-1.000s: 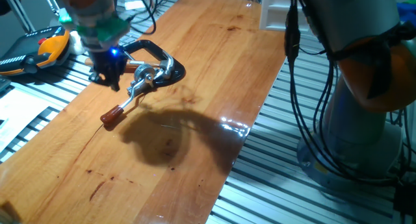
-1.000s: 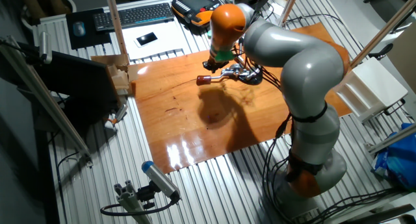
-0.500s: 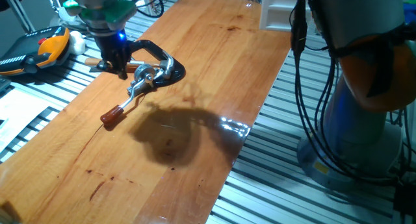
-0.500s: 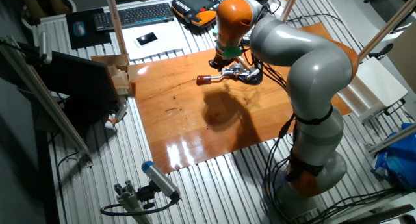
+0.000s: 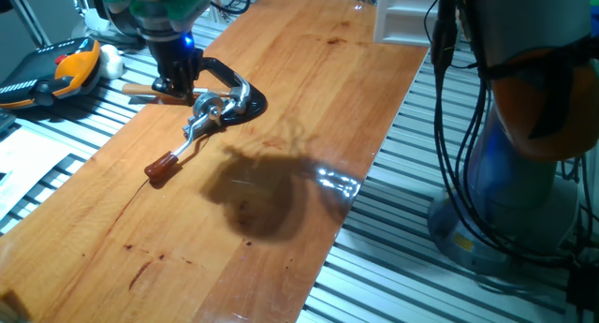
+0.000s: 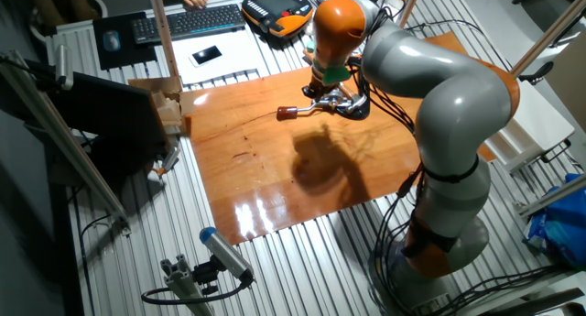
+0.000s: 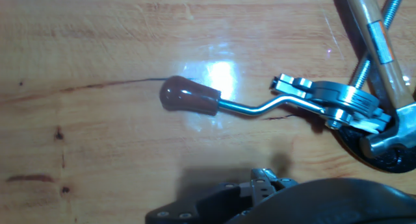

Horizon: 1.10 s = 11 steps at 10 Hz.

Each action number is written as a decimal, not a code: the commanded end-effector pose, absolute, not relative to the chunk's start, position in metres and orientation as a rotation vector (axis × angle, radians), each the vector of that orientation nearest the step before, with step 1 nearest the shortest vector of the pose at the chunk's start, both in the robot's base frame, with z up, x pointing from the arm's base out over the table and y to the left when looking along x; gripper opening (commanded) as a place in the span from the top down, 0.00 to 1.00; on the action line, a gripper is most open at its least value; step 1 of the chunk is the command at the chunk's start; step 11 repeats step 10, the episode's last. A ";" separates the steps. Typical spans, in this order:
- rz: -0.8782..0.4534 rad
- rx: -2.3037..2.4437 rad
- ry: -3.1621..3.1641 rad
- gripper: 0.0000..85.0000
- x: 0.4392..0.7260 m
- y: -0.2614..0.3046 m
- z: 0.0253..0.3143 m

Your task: Push down the lever

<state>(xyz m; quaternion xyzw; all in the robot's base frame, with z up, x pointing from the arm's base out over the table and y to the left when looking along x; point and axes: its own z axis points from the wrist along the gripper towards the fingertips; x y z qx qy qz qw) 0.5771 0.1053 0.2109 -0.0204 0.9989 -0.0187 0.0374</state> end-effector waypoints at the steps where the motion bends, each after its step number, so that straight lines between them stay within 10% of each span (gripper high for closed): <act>1: -0.061 -0.064 3.062 1.00 0.575 0.104 0.211; 11: -0.071 -0.072 3.062 1.00 0.571 0.102 0.213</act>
